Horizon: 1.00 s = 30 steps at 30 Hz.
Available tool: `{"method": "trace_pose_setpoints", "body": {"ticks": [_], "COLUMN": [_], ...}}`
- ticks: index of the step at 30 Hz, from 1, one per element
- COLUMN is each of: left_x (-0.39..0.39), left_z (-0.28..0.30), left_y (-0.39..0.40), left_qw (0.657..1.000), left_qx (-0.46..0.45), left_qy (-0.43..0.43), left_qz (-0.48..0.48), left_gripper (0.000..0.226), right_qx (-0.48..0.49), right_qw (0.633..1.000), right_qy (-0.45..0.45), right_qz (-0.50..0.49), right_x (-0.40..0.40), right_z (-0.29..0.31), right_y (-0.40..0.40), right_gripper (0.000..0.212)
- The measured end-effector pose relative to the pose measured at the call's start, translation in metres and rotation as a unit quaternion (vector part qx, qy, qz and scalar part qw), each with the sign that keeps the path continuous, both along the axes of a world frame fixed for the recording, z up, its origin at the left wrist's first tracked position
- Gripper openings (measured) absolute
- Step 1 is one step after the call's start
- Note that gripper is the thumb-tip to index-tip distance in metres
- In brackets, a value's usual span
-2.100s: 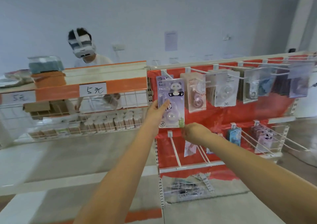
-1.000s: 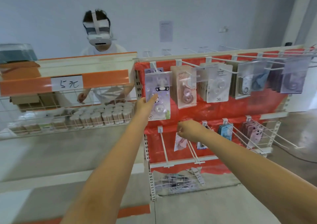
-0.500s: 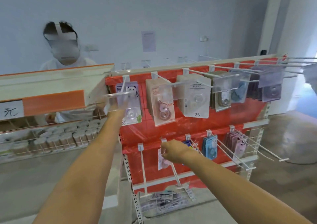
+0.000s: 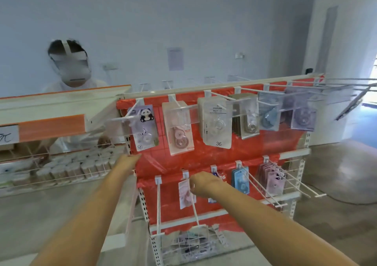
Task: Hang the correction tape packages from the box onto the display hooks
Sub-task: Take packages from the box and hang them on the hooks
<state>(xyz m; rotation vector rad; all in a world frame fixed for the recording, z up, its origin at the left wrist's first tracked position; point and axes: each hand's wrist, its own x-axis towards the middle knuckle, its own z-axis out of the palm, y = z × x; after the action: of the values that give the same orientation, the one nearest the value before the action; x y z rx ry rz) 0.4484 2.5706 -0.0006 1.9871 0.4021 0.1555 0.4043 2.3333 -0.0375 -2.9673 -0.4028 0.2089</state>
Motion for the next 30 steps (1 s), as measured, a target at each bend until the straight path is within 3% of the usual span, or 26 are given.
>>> {"method": "trace_pose_setpoints", "body": {"ticks": [6,10,15,22,30], "left_x": [-0.064,-0.105,-0.161,-0.233,-0.273], "left_z": [0.010,0.024,0.023,-0.020,-0.083], "left_y": [-0.034,-0.048,-0.045,-0.047,-0.071], "left_qw": [0.971,0.926,0.882,0.858,0.845], "left_qx": [0.199,0.334,0.431,0.460,0.450], "left_qy": [-0.021,-0.037,-0.033,-0.029,-0.007], "left_qz": [-0.133,-0.171,-0.190,-0.229,-0.289], "left_gripper": [0.029,0.030,0.025,0.022,0.028], "right_qx": [-0.033,-0.015,-0.004,-0.006,-0.015], "right_qw": [0.999,0.998,0.996,0.997,0.998], "right_qy": [-0.019,-0.056,-0.072,-0.049,0.001], "right_qz": [-0.026,-0.035,-0.049,-0.064,-0.056], "right_x": [-0.026,-0.055,-0.111,-0.191,-0.242], "right_z": [0.021,0.037,0.051,0.038,-0.018], "right_y": [-0.004,-0.009,-0.010,-0.006,-0.015], "right_gripper": [0.030,0.032,0.032,0.024,0.029]}}
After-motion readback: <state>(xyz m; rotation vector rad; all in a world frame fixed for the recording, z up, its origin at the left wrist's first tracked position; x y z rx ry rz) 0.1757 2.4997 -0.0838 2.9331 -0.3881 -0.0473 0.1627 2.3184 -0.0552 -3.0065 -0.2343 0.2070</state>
